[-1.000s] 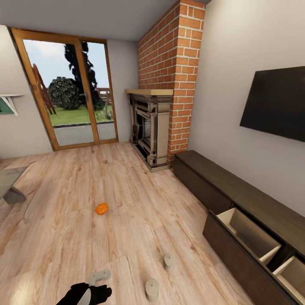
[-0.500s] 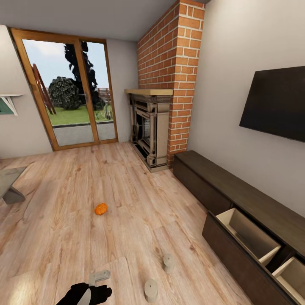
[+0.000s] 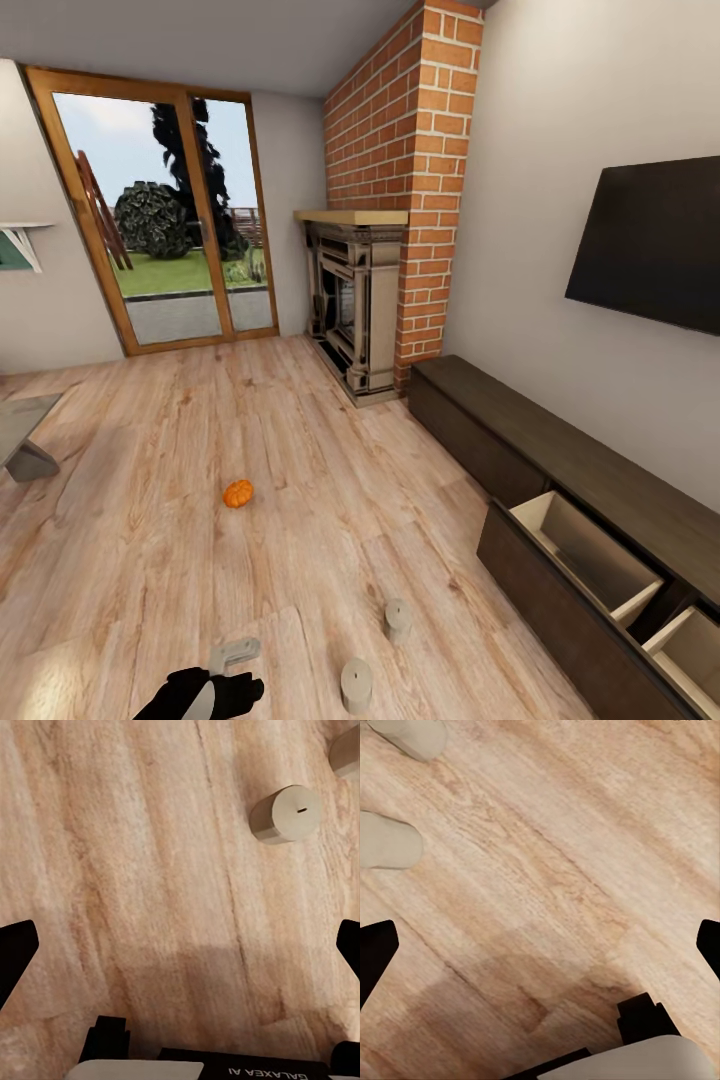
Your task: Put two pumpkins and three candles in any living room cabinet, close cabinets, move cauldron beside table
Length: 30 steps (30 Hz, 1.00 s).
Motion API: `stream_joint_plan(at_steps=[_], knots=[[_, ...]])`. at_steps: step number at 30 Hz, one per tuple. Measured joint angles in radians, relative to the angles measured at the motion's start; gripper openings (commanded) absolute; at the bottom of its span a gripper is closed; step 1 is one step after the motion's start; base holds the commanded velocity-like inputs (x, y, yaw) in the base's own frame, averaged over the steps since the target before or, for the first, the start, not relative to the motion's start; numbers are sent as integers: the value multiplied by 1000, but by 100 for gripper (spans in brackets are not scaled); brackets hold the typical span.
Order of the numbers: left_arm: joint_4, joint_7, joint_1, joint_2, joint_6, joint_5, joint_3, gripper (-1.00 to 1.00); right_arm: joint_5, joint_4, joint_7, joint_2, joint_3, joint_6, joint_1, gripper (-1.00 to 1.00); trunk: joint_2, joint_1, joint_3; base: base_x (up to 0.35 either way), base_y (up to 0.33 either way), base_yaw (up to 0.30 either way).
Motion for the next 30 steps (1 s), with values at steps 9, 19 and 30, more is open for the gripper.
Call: stream_joint_plan(at_steps=[9,19,30], knots=[[0,0,0,0,0,0,0,100,0,0,0,0,0,0,0,100,0,0,0,0,0,1],[-1,-1,0,0,0,-1,0,100,0,1,-1,1,0,0,0,100,0,0,0,37,-67,211],[-1,-1,0,0,0,-1,-2,100,0,1,0,0,0,0,0,100,0,0,0,77,-47,268]])
